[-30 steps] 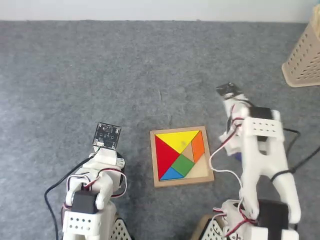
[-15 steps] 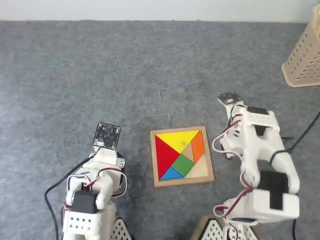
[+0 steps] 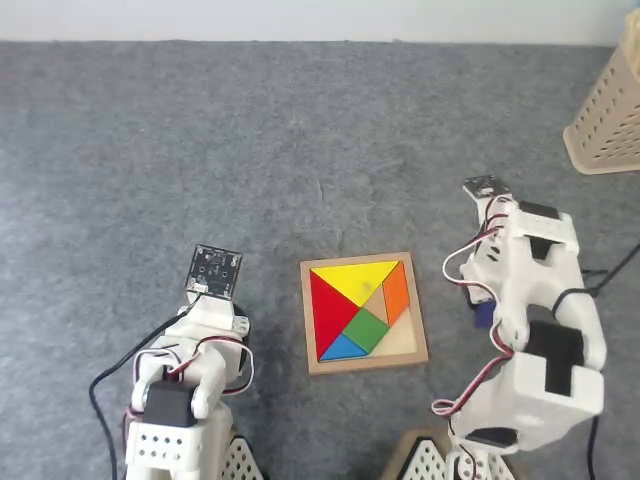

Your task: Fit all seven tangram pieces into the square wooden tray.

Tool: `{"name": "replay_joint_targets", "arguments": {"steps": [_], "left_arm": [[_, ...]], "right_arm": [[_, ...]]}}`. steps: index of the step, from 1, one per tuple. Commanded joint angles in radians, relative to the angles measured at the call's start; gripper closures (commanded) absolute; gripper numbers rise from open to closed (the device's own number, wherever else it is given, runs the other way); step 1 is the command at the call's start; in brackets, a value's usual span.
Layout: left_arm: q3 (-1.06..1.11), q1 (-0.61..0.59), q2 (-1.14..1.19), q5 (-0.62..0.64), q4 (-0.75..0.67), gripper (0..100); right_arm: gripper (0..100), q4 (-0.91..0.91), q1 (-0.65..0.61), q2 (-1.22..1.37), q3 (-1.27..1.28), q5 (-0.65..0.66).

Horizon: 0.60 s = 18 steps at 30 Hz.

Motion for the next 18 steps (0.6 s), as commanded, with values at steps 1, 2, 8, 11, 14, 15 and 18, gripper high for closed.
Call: {"name": "replay_joint_targets", "arguments": {"steps": [1, 2, 8, 11, 14, 15, 18], "left_arm": [[-0.019, -0.006, -0.021, 0.006, 0.006, 99], [-0.019, -0.006, -0.021, 0.006, 0.006, 99], [-0.019, -0.006, -0.021, 0.006, 0.006, 99], [-0.019, -0.006, -0.021, 0.006, 0.006, 99], [-0.019, -0.006, -0.021, 0.006, 0.006, 99], [-0.019, -0.006, -0.021, 0.006, 0.006, 99], [-0.019, -0.006, -0.021, 0.006, 0.006, 99]], "right_arm": [[77.9, 0.065, -0.05, -0.148, -0.021, 0.057], [77.6, 0.081, -0.059, -0.191, -0.012, 0.074], [77.5, 0.104, -0.088, -0.42, 0.146, 0.302], [77.5, 0.091, -0.05, -0.481, 0.247, 0.468], [77.5, 0.024, -0.001, -0.492, 0.299, 0.546], [77.5, 0.002, 0.016, -0.492, 0.308, 0.563], [77.5, -0.015, 0.047, -0.492, 0.325, 0.623]]}}
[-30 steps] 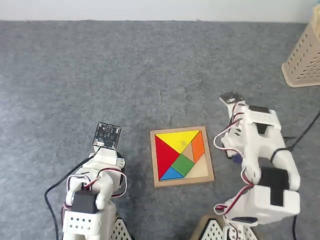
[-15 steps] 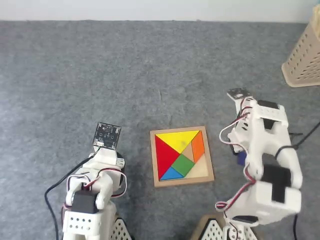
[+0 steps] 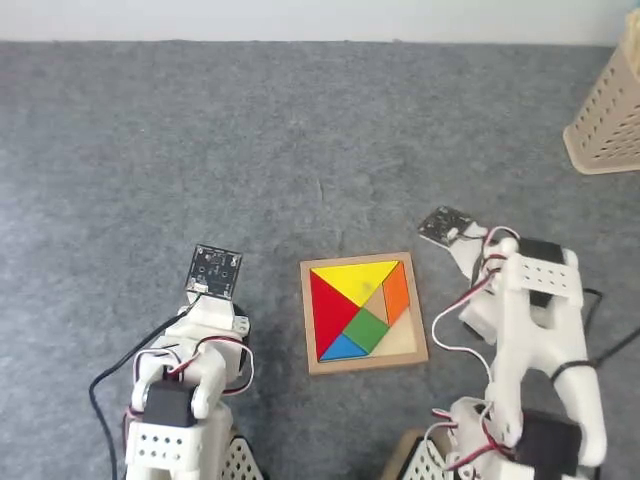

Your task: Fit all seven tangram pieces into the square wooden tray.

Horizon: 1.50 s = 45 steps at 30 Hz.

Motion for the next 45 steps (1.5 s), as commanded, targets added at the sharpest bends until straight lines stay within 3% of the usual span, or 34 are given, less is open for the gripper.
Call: {"name": "replay_joint_targets", "arguments": {"steps": [1, 14, 22, 25, 31, 39, 45], "left_arm": [[-0.019, -0.006, -0.021, 0.006, 0.006, 99], [-0.019, -0.006, -0.021, 0.006, 0.006, 99], [-0.019, -0.006, -0.021, 0.006, 0.006, 99], [-0.019, -0.006, -0.021, 0.006, 0.006, 99], [-0.019, -0.006, -0.021, 0.006, 0.006, 99], [-0.019, -0.006, -0.021, 0.006, 0.006, 99], [-0.019, -0.006, -0.021, 0.006, 0.006, 99]], "right_arm": [[77.5, -0.031, 0.039, -0.05, 0.009, 0.08], [77.5, -0.194, 0.031, 0.197, 0.012, 0.023], [78.2, -0.193, 0.035, 0.232, -0.015, -0.021], [84.9, -0.199, 0.033, 0.232, -0.017, -0.038], [93.0, -0.17, -0.031, 0.232, -0.074, -0.213], [93.0, -0.058, -0.28, 0.234, -0.249, -0.562], [92.8, 0.13, -0.32, 0.234, -0.39, -0.643]]}}
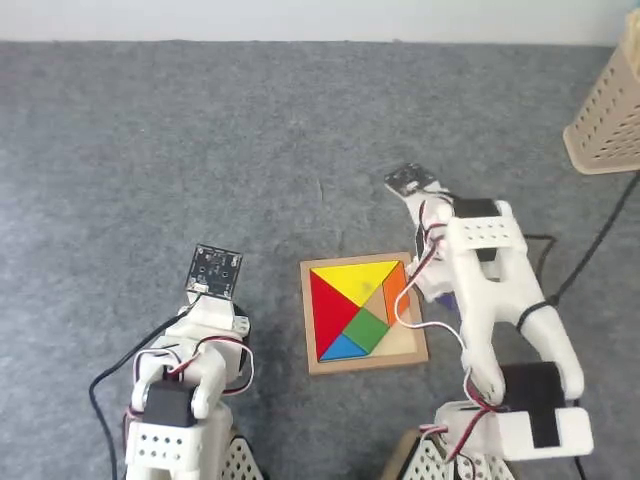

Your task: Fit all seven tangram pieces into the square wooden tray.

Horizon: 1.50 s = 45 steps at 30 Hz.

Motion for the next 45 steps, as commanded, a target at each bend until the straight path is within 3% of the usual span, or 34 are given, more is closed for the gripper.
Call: {"name": "replay_joint_targets", "arguments": {"steps": [1, 7, 14, 18, 25, 33, 41, 45], "left_arm": [[-0.019, -0.008, -0.021, 0.006, 0.006, 99], [-0.019, -0.008, -0.021, 0.006, 0.006, 99], [-0.019, -0.008, -0.021, 0.006, 0.006, 99], [-0.019, -0.008, -0.021, 0.006, 0.006, 99], [-0.019, -0.008, -0.021, 0.006, 0.006, 99], [-0.019, -0.008, -0.021, 0.006, 0.006, 99], [-0.019, -0.008, -0.021, 0.006, 0.006, 99], [-0.019, -0.008, -0.021, 0.006, 0.006, 99]], "right_arm": [[92.8, 0.067, 0.008, -0.008, -0.089, -0.063], [92.9, 0.021, 0.105, -0.008, -0.074, -0.066], [92.9, -0.008, 0.096, -0.007, -0.035, -0.061], [93.3, -0.021, 0.102, -0.013, 0.021, 0.005], [93.3, -0.062, -0.039, -0.231, 0.169, 0.292], [93.1, 0.127, -0.191, -0.406, 0.184, 0.555], [93.0, 0.137, -0.214, -0.338, 0.181, 0.758], [92.9, 0.137, -0.206, -0.349, 0.155, 0.763]]}}
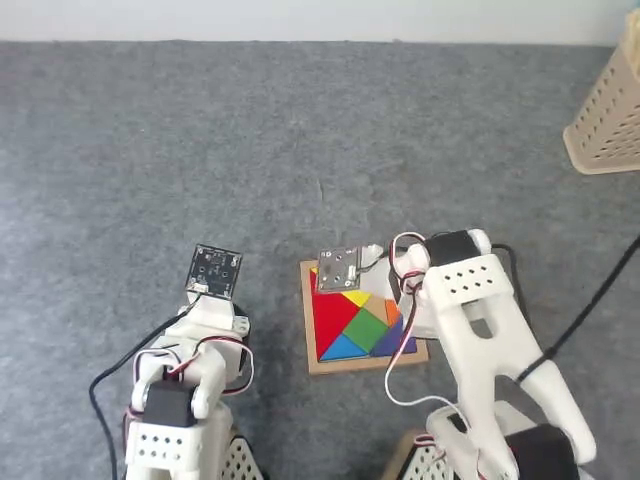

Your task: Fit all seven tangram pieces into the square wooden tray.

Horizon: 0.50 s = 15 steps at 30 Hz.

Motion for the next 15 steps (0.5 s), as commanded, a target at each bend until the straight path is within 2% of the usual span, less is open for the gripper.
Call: {"name": "replay_joint_targets", "arguments": {"steps": [1, 3, 6, 7, 11, 13, 15], "left_arm": [[-0.019, -0.006, -0.021, 0.006, 0.006, 99], [-0.019, -0.005, -0.021, 0.006, 0.006, 99], [-0.019, -0.006, -0.021, 0.006, 0.006, 99], [-0.019, -0.006, -0.021, 0.006, 0.006, 99], [-0.019, -0.006, -0.021, 0.006, 0.006, 99], [-0.019, -0.006, -0.021, 0.006, 0.006, 99], [-0.019, -0.006, -0.021, 0.006, 0.006, 99]], "right_arm": [[92.9, 0.013, -0.001, -0.031, -0.057, -0.041], [92.9, 0.004, -0.015, -0.061, -0.103, -0.25], [93.2, -0.002, -0.056, -0.087, -0.127, -0.646], [93.3, -0.002, -0.068, -0.088, -0.123, -0.713], [93.7, -0.091, -0.084, -0.088, -0.043, -0.825], [99.1, -0.166, -0.067, -0.101, 0.014, -0.899], [98.3, -0.205, -0.039, -0.124, 0.052, -0.956]]}}
